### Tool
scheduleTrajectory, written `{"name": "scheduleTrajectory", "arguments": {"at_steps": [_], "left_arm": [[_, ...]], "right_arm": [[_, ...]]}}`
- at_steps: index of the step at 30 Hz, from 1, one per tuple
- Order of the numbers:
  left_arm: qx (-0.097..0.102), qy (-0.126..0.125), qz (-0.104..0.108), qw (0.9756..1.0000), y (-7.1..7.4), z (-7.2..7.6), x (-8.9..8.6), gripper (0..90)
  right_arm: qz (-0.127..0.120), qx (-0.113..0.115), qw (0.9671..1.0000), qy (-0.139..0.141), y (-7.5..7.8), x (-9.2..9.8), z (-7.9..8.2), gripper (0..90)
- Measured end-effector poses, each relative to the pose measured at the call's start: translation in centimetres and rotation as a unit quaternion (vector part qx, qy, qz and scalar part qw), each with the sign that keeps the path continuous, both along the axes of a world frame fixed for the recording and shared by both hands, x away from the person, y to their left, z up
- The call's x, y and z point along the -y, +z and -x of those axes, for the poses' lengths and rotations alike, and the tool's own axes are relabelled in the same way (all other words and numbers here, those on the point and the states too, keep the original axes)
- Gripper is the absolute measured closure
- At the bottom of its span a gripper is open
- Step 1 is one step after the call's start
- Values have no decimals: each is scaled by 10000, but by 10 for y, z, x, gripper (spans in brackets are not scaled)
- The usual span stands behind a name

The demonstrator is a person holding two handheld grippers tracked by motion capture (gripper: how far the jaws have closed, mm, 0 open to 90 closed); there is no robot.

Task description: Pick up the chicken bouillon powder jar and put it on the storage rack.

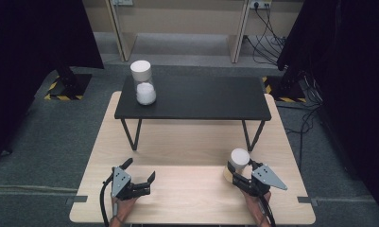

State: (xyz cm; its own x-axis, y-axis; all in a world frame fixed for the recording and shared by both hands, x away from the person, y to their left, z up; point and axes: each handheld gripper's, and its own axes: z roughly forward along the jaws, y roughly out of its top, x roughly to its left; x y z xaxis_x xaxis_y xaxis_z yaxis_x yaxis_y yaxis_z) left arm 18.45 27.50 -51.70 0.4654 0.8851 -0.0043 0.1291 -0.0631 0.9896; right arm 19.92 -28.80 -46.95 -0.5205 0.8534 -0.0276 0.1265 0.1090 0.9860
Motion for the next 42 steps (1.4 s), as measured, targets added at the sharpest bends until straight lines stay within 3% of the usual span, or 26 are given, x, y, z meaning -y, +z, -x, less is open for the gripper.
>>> {"name": "scheduleTrajectory", "arguments": {"at_steps": [11,19,29,42], "left_arm": [[-12,-9,6,10000,0,0,0,0],[-20,-9,10,10000,0,0,-1,0],[-22,-7,9,10000,0,0,-1,0],[-29,15,18,10000,0,0,0,0]], "right_arm": [[15,60,9999,137,28,-3,-3,346],[1,72,9994,338,57,-11,-12,347],[-44,28,9983,577,111,-19,-27,347],[-142,61,9980,618,176,-44,-51,347]]}}
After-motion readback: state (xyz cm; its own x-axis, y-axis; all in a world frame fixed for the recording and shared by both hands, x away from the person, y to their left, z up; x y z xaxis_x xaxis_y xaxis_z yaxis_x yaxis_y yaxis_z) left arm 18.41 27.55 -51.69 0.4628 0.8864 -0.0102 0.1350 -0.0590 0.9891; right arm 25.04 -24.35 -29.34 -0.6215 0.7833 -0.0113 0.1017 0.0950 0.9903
